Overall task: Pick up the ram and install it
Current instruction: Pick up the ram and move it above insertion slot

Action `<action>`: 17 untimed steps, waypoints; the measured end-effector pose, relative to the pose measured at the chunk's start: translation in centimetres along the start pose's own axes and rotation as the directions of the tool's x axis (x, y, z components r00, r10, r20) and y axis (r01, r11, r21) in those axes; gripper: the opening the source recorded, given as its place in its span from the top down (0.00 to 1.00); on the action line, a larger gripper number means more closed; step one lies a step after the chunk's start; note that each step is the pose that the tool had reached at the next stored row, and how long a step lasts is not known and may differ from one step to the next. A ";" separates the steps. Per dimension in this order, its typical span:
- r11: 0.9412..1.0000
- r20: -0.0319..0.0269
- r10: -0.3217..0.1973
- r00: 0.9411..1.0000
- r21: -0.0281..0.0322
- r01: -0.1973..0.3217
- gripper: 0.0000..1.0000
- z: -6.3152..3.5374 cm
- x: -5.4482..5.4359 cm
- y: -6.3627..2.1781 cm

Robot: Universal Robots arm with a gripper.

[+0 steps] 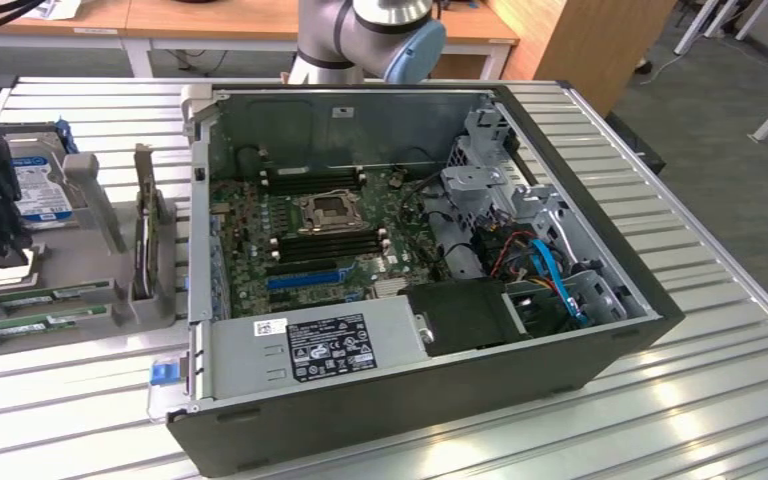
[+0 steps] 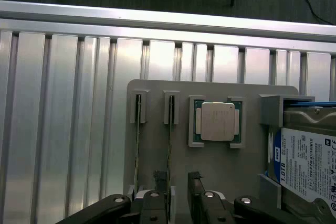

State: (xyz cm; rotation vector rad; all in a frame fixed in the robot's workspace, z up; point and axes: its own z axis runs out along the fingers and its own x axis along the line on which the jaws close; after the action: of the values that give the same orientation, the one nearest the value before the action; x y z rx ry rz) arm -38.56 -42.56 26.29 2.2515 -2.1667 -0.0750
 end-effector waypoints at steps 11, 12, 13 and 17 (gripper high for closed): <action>1.000 0.000 0.000 1.000 0.000 0.000 0.71 0.00 0.0 0.00; 1.000 0.000 0.000 1.000 0.000 0.000 0.71 0.00 0.0 0.00; 1.000 0.000 0.000 1.000 0.000 0.000 0.71 0.00 0.0 0.00; 1.000 0.000 0.000 1.000 0.000 0.000 0.71 0.00 0.0 0.00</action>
State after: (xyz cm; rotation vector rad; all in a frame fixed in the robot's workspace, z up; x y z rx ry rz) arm -38.56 -42.56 26.29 2.2514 -2.1668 -0.0750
